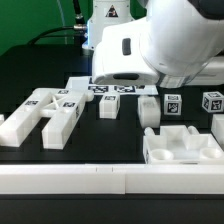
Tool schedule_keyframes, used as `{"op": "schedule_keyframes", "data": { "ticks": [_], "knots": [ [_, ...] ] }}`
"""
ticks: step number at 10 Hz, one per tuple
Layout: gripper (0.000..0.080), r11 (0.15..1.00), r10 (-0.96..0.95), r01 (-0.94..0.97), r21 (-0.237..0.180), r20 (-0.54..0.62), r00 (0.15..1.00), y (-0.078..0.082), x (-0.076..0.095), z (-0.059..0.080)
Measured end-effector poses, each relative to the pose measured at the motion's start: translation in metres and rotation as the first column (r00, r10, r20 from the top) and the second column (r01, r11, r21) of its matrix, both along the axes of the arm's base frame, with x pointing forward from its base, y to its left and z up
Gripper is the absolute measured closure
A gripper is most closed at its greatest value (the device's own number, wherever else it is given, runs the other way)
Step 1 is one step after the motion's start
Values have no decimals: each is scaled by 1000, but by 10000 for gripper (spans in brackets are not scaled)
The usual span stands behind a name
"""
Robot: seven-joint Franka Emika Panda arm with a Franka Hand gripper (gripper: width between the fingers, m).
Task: Assemble chair
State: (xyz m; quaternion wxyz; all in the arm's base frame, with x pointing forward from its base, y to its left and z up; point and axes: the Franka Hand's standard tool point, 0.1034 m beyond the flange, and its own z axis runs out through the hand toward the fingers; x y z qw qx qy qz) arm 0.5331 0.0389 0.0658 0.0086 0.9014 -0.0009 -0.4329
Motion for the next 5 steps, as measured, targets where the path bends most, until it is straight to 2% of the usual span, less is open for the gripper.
{"op": "schedule_keyframes", "data": {
  "ticks": [2, 4, 5],
  "knots": [
    [524, 1000, 0, -1, 5, 122, 992, 1, 15, -1],
    [530, 1000, 3, -6, 14, 248, 969, 2, 30, 14],
    [530, 1000, 1, -6, 15, 324, 946, 2, 34, 10]
  ]
}}
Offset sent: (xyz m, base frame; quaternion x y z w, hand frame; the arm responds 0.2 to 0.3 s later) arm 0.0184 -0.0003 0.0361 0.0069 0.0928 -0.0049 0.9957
